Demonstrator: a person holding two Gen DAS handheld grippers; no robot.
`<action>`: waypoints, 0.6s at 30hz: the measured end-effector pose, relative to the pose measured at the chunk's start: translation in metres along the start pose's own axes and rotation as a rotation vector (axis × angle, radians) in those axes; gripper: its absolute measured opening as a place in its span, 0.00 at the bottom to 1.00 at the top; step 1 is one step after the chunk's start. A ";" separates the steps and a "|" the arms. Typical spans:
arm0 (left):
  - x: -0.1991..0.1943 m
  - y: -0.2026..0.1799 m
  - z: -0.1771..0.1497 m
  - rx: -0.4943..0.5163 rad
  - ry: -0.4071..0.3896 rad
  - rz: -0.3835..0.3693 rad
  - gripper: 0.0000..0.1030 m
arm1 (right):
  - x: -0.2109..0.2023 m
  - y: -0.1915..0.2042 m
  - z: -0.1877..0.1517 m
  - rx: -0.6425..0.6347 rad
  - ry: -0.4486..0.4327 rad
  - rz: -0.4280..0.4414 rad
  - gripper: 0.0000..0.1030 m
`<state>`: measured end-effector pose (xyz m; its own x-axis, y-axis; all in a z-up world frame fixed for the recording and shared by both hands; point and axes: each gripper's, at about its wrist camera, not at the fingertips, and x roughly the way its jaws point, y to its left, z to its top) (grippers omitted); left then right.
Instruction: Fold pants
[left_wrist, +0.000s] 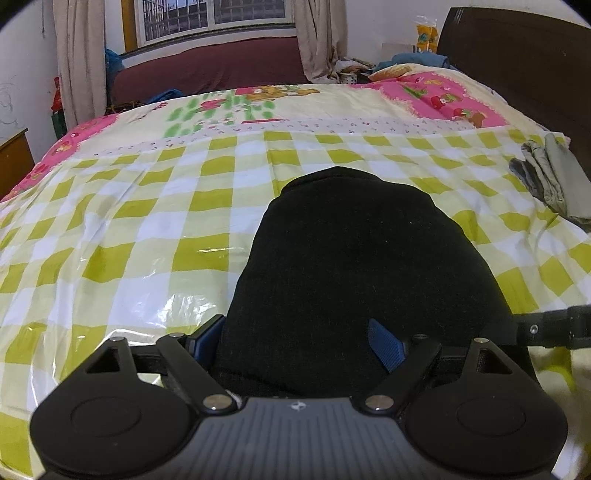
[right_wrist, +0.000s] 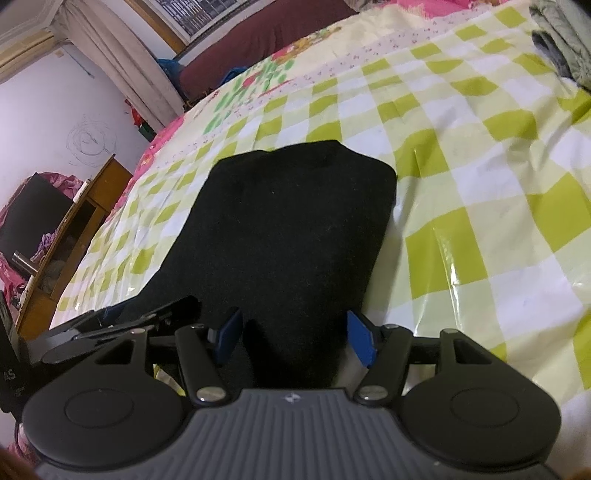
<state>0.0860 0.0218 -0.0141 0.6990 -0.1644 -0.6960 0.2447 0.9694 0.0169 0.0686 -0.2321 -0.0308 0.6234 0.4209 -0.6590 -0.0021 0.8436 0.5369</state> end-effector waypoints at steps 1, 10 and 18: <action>-0.002 0.000 -0.001 -0.002 -0.003 0.003 0.93 | -0.002 0.001 0.000 -0.004 -0.008 -0.001 0.62; -0.026 0.000 -0.009 -0.029 -0.030 0.020 0.94 | -0.019 0.015 -0.006 -0.067 -0.047 -0.013 0.62; -0.048 -0.016 -0.021 -0.007 -0.057 0.032 1.00 | -0.023 0.029 -0.019 -0.154 -0.038 -0.092 0.62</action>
<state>0.0344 0.0184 0.0039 0.7432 -0.1434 -0.6535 0.2175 0.9755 0.0334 0.0390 -0.2107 -0.0098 0.6555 0.3296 -0.6794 -0.0617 0.9201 0.3868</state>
